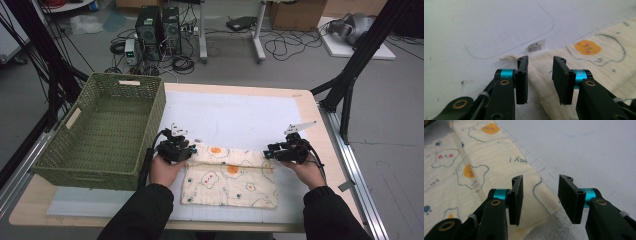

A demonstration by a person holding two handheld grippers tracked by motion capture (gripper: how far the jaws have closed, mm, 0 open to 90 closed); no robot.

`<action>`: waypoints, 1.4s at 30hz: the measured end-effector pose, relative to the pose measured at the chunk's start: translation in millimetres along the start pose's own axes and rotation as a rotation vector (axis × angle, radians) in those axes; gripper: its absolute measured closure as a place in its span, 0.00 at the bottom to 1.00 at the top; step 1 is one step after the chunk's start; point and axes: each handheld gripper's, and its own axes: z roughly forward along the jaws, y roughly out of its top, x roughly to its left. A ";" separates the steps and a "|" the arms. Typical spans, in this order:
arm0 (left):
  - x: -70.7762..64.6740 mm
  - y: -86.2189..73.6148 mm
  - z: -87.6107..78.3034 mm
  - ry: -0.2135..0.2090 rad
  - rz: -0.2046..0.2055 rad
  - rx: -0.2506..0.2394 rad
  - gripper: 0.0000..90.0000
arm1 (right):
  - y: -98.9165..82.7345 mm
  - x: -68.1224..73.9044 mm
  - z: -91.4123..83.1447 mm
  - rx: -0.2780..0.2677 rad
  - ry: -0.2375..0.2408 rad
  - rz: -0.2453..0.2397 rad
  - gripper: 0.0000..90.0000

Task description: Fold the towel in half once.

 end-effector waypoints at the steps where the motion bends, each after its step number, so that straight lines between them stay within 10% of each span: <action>1: 0.3 -0.4 2.1 -0.001 0.004 0.010 0.74 | -0.1 -1.0 2.8 0.010 0.001 -0.002 0.66; 14: -2.0 -3.4 13.1 0.016 0.035 0.061 0.98 | -1.3 -2.9 15.5 0.066 0.033 -0.024 0.98; 26: 2.2 -0.4 3.1 -0.009 -0.011 0.010 0.99 | 1.3 0.8 4.5 0.033 0.043 -0.043 0.99; 42: -10.1 0.6 -27.2 -0.046 0.038 -0.056 0.99 | 3.1 22.5 -24.6 -0.055 0.064 -0.105 0.99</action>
